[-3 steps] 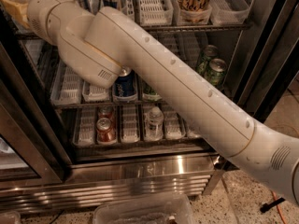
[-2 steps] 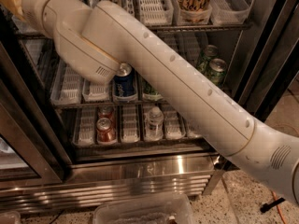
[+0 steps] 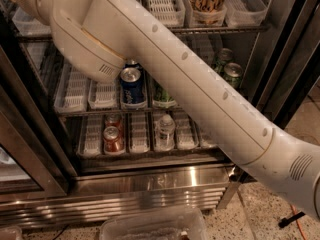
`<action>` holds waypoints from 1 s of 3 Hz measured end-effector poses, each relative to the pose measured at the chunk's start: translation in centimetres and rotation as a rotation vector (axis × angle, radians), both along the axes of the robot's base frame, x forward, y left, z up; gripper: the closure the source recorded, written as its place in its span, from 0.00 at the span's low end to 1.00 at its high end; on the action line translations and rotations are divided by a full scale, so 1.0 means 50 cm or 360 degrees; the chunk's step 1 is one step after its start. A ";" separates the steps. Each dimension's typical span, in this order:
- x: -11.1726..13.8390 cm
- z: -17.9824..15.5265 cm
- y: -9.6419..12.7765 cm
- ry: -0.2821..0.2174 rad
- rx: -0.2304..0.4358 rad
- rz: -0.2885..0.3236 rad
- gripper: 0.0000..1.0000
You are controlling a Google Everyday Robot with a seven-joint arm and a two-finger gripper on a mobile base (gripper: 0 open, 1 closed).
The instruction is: Pick 7up can from top shelf of fridge
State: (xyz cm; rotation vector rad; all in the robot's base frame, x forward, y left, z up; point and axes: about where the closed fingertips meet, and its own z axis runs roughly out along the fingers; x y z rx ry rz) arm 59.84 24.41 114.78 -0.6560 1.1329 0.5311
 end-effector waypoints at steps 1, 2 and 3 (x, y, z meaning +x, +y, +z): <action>-0.023 0.012 -0.006 -0.0027 0.0002 -0.0003 1.00; -0.070 0.008 -0.011 -0.0013 -0.0017 0.0007 1.00; -0.120 -0.011 -0.017 0.0019 -0.0051 0.0041 1.00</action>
Offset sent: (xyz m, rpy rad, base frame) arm -0.0677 -0.0101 -0.0039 -0.0316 0.0071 0.0099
